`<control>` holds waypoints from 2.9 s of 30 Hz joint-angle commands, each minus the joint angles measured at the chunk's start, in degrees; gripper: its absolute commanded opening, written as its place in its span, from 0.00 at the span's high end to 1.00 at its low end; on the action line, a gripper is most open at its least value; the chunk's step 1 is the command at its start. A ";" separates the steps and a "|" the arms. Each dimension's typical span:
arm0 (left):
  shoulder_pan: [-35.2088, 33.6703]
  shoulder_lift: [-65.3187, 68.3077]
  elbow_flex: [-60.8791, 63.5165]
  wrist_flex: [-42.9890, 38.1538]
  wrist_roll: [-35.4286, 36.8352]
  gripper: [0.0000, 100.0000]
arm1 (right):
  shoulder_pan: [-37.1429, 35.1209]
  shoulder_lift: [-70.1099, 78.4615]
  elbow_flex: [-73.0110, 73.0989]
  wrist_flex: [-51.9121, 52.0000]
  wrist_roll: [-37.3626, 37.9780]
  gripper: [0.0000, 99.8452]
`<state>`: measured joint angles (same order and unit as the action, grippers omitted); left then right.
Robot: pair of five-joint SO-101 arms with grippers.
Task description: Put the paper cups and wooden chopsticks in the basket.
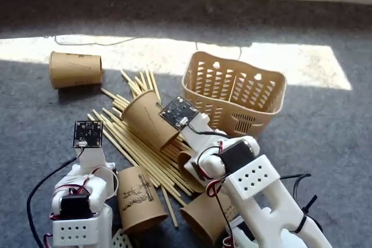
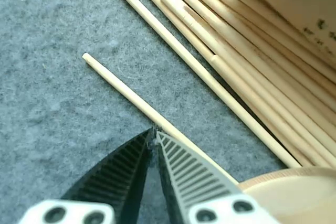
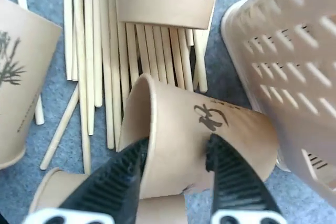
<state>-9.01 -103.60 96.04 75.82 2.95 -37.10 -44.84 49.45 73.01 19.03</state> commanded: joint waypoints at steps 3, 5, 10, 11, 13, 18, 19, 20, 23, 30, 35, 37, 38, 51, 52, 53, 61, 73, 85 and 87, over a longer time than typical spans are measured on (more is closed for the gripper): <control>-0.13 -0.57 1.10 0.18 -0.44 0.99 | 0.48 -0.66 -0.22 -0.13 0.62 0.99; -0.13 -0.57 1.10 0.18 -0.44 0.99 | 0.48 -0.66 -0.31 -0.04 0.62 0.99; -0.13 -0.57 1.10 0.18 -0.44 0.99 | 0.57 -0.75 -0.57 1.45 0.62 0.99; -0.13 -0.57 1.10 0.18 -0.44 0.99 | 0.57 -0.75 -0.57 2.15 0.62 0.99; -0.13 -0.57 1.10 0.18 -0.44 0.99 | 0.57 -1.27 -0.66 2.95 0.62 0.99; -0.13 -0.57 1.10 0.18 -0.44 0.99 | 0.57 -9.19 -0.66 2.95 0.62 0.99; -0.13 -0.57 1.10 0.18 -0.44 0.99 | 0.57 -11.21 -0.66 2.95 0.62 0.99; -0.13 -0.57 1.10 0.18 -0.44 0.99 | 0.57 -13.14 -0.66 2.95 0.62 0.99; -0.13 -0.57 1.10 0.18 -0.44 0.99 | 0.57 -17.80 -0.66 2.95 0.62 0.99; -0.13 -0.57 1.10 0.18 -0.44 0.99 | 5.58 -22.11 -0.40 0.13 0.53 0.99; -0.13 -0.57 1.10 0.18 -0.44 0.99 | 5.93 -22.55 -0.57 -0.13 0.26 0.99; -0.13 -0.57 1.10 0.18 -0.44 0.99 | 5.93 -22.55 -0.57 -0.13 0.26 0.99; -0.13 -0.57 1.10 0.18 -0.44 0.99 | 5.93 -22.55 -0.57 -0.13 0.26 0.99; -0.13 -0.57 1.10 0.18 -0.44 0.99 | 6.11 -22.55 -8.22 0.22 -5.71 0.99; -0.13 -0.57 1.10 0.18 -0.44 0.99 | 6.11 -22.55 -8.92 0.22 -5.71 0.99; -0.13 -0.57 1.10 0.18 -0.44 0.99 | 6.11 -22.55 -9.63 0.22 -5.71 0.99; -0.13 -0.57 1.10 0.18 -0.44 0.99 | 6.11 -22.55 -14.64 0.31 -5.45 0.99; -0.13 -0.57 1.10 0.18 -0.44 0.99 | 6.11 -22.55 -26.95 5.23 -5.54 0.99; -0.13 -0.57 1.10 0.18 -0.44 0.99 | 6.37 -22.46 -35.74 2.07 -5.71 0.99; -0.13 -0.57 1.10 0.18 -0.44 0.99 | 8.92 -22.46 -36.00 -0.04 -5.71 0.99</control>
<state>-9.01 -103.60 96.04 75.82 2.95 -31.03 -67.25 15.87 76.62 14.02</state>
